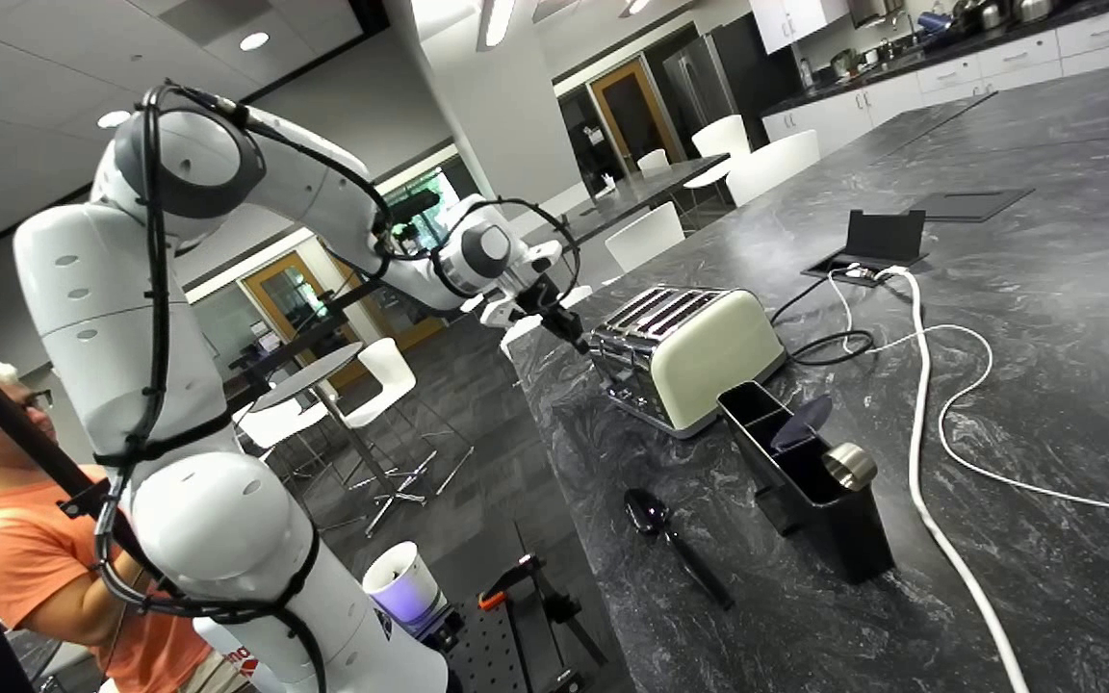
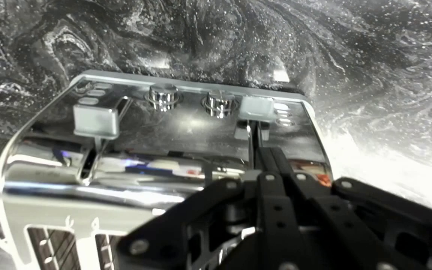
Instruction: Push the left toaster lever down
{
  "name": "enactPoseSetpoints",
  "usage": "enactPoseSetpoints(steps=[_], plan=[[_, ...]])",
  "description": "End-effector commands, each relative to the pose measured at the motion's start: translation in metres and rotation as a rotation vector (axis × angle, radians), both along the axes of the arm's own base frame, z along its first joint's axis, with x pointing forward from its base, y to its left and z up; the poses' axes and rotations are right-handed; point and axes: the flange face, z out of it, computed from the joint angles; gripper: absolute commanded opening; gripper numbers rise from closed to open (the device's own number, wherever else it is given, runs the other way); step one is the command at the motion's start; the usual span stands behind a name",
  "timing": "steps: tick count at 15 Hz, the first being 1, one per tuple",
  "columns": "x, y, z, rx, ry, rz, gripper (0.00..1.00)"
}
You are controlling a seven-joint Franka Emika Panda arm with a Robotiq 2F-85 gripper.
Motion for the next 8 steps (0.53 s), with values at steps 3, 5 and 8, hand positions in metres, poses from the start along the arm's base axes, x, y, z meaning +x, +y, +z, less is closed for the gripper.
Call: enactPoseSetpoints(steps=[3,5,8], plan=[[-0.039,-0.004,0.096,0.047,-0.125,0.047,0.00],[-0.047,-0.006,0.116,0.067,-0.159,0.054,0.00],[-0.055,-0.013,0.135,0.072,-0.195,0.059,0.00]])
